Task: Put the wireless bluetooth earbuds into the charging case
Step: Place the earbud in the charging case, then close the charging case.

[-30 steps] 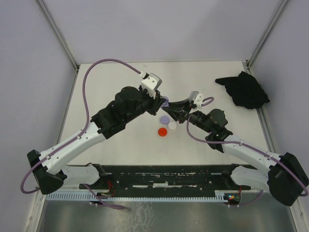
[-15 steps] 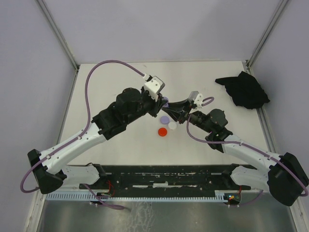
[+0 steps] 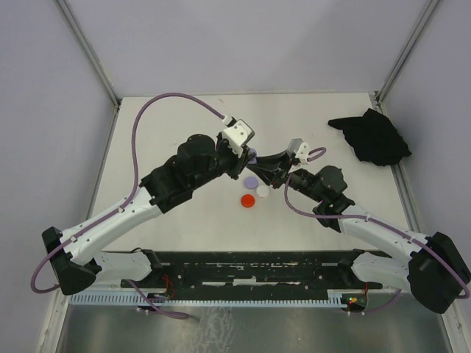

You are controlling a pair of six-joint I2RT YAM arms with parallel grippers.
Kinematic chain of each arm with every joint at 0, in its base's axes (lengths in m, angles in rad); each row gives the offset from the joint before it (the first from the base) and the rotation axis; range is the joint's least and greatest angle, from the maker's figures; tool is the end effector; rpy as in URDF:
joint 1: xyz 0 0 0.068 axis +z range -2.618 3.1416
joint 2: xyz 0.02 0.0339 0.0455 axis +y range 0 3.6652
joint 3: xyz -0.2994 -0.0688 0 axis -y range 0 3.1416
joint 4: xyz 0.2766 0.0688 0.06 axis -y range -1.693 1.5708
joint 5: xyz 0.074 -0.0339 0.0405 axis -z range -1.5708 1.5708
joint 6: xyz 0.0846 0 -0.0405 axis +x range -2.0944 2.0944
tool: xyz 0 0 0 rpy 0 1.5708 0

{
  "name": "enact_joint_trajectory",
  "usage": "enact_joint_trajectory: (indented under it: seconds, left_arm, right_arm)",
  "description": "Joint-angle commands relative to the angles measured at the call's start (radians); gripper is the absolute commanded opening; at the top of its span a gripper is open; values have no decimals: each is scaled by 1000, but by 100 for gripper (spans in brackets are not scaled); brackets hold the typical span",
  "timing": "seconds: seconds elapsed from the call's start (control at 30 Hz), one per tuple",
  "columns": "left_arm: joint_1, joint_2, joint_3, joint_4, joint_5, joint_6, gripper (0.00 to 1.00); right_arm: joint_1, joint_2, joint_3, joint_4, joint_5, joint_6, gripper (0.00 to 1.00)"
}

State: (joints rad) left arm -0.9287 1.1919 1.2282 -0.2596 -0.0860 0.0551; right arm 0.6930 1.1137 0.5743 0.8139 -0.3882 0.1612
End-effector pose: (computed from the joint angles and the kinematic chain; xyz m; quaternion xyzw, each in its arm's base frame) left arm 0.2082 -0.2662 0.4266 0.3451 0.7009 -0.2333 0.5790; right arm 0.2123 0.2180 0.3329 -0.3040 0.5312 0.4300 0.6637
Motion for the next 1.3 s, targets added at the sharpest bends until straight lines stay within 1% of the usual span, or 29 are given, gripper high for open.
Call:
enact_joint_trajectory:
  seconds: [0.0, 0.13, 0.33, 0.4, 0.53, 0.6, 0.67, 0.87, 1.0, 1.17, 1.27]
  left_arm:
    - [-7, 8, 22, -43, 56, 46, 29]
    - [-6, 19, 22, -54, 74, 40, 33]
    - [-2, 23, 11, -51, 60, 8, 37]
    - [2, 20, 11, -44, 58, -12, 43]
    - [14, 9, 34, -40, 69, -50, 59]
    - [36, -1, 51, -49, 90, -67, 65]
    - [78, -15, 65, -52, 140, -97, 68]
    - [229, -60, 67, -40, 344, -171, 74]
    - [323, -61, 62, -22, 518, -231, 77]
    - [380, -20, 70, 8, 709, -287, 79]
    - [403, 15, 76, 24, 778, -323, 79]
  right_arm:
    - [4, -27, 42, 95, -20, 18, 2]
    - [4, -23, 41, 110, -26, 31, 2]
    - [4, -14, 38, 130, -27, 52, 2]
    - [4, -11, 39, 130, -32, 54, 2]
    - [1, -6, 38, 121, -30, 56, 2]
    - [-4, -4, 36, 118, -35, 58, 2]
    - [-12, -4, 32, 117, -38, 63, 2]
    - [-61, 19, 37, 159, -89, 131, 2]
    - [-89, 50, 41, 203, -131, 180, 2]
    - [-97, 65, 68, 202, -187, 192, 2]
    - [-100, 79, 86, 206, -215, 205, 2]
